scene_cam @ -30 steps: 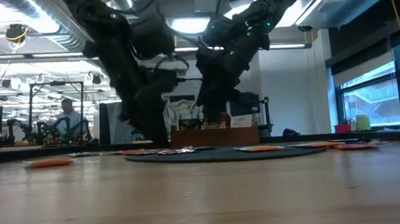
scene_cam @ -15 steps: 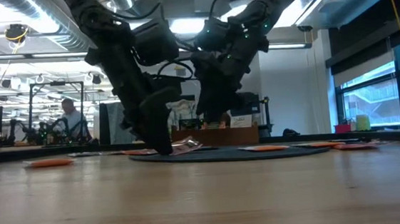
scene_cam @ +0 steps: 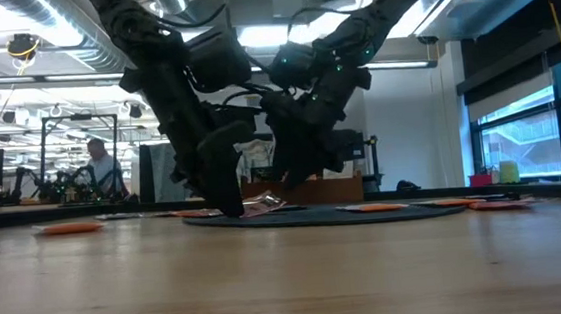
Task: Pick & Place Tea
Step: Put the orange tea bag into the middle section of the wooden organizer
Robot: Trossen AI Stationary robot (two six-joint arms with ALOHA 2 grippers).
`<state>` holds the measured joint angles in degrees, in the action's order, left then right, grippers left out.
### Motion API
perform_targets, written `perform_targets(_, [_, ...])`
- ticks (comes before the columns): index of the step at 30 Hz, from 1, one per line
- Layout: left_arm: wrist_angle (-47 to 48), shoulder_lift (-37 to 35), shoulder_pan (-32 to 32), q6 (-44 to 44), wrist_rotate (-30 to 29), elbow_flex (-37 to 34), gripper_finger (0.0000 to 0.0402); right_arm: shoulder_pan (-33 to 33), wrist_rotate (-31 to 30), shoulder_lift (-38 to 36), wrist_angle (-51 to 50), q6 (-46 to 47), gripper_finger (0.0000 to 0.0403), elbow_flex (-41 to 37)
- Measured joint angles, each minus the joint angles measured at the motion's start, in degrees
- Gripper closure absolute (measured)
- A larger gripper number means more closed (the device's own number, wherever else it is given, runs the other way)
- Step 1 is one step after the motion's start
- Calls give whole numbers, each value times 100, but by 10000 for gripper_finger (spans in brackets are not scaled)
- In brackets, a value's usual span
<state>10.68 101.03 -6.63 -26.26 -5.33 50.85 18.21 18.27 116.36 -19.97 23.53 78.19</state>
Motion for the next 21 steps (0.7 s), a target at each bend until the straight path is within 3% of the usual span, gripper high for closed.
perform_targets(13, [-20, 2, 0, 0, -8, 0, 306, -11, 434, 419, 271, 29, 256, -9])
perform_targets(21, [-20, 2, 1, 0, -14, 0, 306, -11, 435, 419, 303, -162, 358, -9])
